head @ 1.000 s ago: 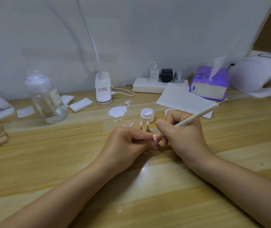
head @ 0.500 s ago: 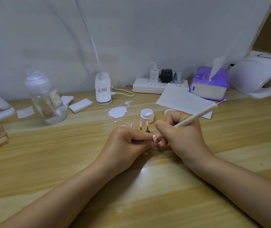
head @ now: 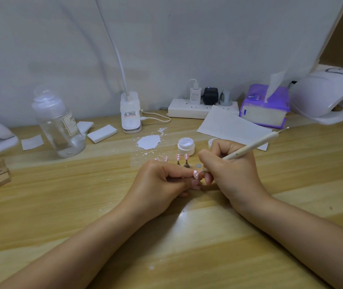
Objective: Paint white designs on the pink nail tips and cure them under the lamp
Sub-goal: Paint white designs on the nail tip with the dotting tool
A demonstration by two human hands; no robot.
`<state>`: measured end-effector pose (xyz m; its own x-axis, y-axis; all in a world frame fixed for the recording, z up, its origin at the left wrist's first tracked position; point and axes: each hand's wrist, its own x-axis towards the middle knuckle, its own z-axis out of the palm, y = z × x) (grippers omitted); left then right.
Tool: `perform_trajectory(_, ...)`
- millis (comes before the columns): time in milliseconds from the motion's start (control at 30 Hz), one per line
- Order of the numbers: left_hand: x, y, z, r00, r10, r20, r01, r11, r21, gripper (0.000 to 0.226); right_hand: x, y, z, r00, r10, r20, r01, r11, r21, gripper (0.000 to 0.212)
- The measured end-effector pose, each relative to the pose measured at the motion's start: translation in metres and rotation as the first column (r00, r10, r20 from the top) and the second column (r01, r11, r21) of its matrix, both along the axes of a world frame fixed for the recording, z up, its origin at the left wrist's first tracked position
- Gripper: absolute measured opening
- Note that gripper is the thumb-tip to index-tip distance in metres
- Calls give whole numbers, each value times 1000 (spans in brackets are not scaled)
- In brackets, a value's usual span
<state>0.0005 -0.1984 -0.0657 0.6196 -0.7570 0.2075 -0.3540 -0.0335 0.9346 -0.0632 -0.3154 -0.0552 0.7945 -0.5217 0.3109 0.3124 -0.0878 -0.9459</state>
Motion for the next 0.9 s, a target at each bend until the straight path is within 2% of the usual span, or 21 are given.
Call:
perform_trajectory(300, 0, 0, -1, 1000, 15, -1, -15, 1000, 9, 25, -2, 3, 2, 999, 36, -21, -35, 999, 23, 40)
perform_trajectory(467, 0, 0, 0, 1000, -7, 5, 7, 1000, 5, 32, -2, 4, 3, 999, 46, -28, -46, 999, 30, 40)
perform_trajectory(900, 1, 0, -1, 1000, -5, 7, 5, 1000, 6, 27, -2, 3, 2, 999, 42, -26, -41, 999, 19, 41)
